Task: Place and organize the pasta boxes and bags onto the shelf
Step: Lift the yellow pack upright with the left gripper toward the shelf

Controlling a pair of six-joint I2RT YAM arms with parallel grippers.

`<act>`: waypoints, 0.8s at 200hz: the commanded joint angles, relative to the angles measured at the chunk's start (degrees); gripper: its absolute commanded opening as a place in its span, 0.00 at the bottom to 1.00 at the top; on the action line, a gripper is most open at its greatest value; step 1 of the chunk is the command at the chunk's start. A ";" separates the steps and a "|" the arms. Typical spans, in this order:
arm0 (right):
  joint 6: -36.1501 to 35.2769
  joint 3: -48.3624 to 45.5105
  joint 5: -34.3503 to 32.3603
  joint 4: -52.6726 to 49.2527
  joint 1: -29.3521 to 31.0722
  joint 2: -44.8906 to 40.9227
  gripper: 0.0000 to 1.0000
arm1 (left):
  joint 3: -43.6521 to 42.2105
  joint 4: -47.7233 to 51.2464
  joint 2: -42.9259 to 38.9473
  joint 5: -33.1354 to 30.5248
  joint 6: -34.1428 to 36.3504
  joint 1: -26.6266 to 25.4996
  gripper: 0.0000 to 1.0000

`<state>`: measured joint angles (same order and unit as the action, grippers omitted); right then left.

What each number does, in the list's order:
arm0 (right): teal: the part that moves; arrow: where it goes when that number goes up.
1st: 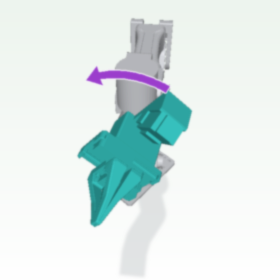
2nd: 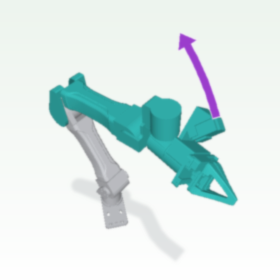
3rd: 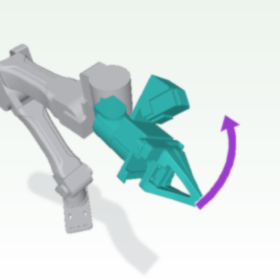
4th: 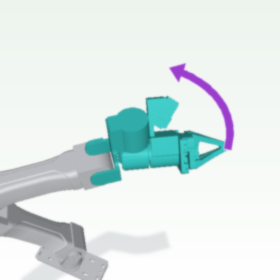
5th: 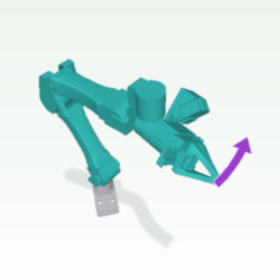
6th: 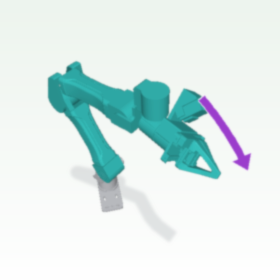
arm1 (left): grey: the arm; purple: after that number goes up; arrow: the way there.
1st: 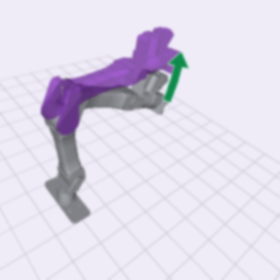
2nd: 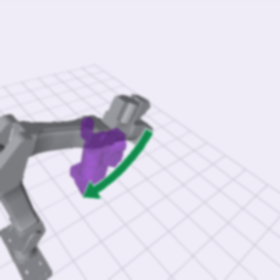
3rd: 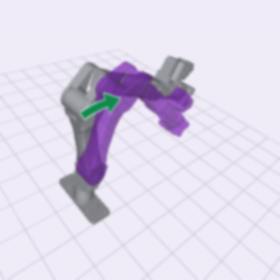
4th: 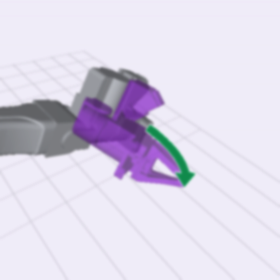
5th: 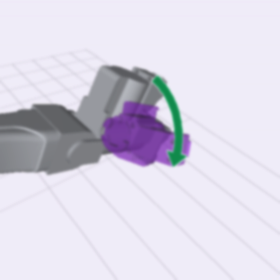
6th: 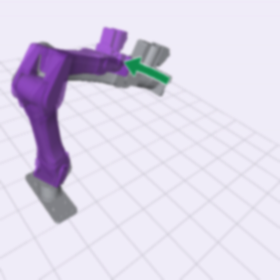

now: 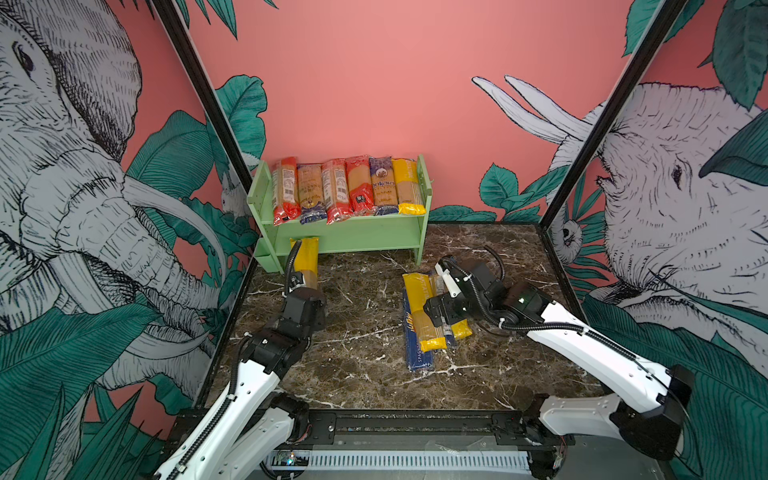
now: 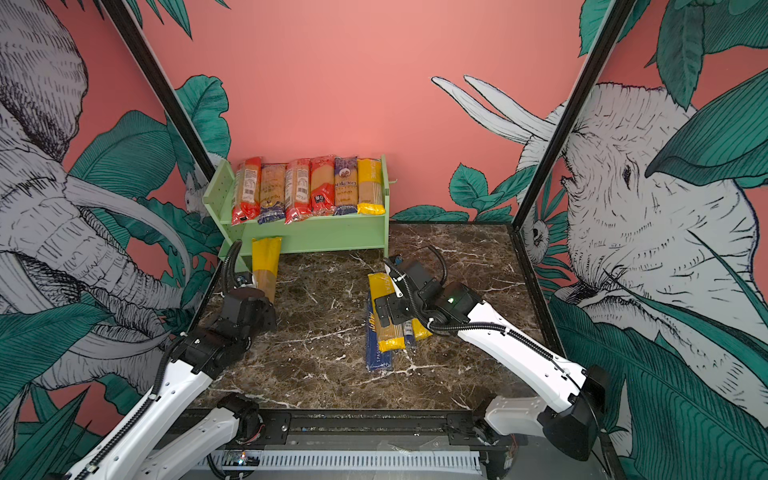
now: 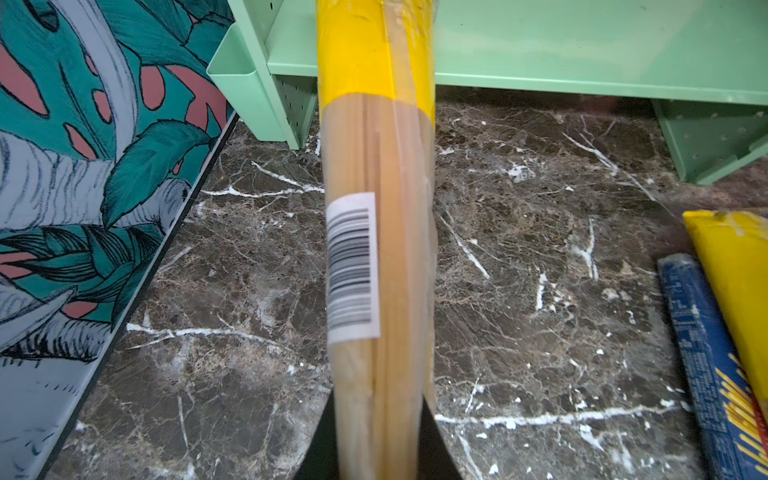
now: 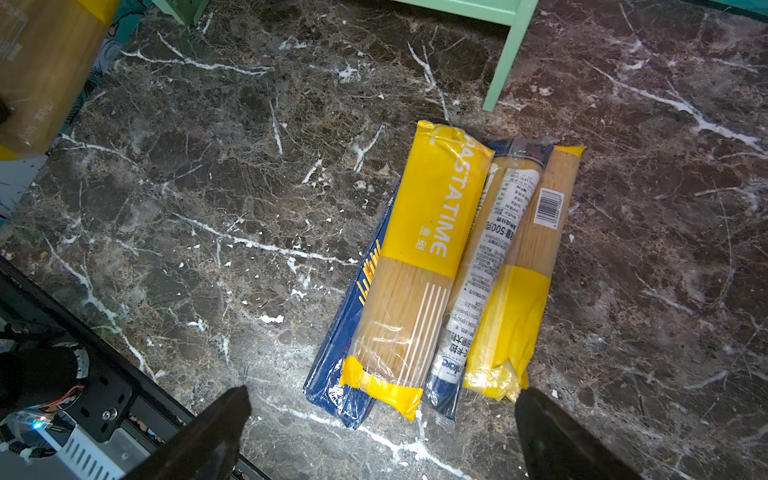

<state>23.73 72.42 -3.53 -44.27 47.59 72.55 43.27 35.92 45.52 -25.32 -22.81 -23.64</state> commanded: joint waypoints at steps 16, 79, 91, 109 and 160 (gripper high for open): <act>-1.19 1.71 1.13 0.14 -1.64 1.51 0.99 | 3.78 -16.99 2.59 4.25 3.62 5.14 0.00; -2.52 1.80 3.12 0.91 -5.30 4.11 0.99 | 3.79 -26.57 9.68 11.15 6.66 13.45 0.00; -2.79 2.06 3.65 1.27 -5.92 4.96 0.99 | 3.74 -28.96 11.14 12.46 7.56 14.54 0.00; -3.14 2.37 4.20 1.55 -6.78 6.17 0.99 | 3.88 -32.39 13.20 14.70 8.75 16.47 0.00; -3.86 4.39 5.70 2.54 -8.89 9.15 0.99 | 4.79 -39.98 18.84 18.71 11.38 21.65 0.00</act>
<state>20.80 74.13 0.95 -43.81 39.53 81.30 43.40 10.68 64.25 -7.94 -13.76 -4.27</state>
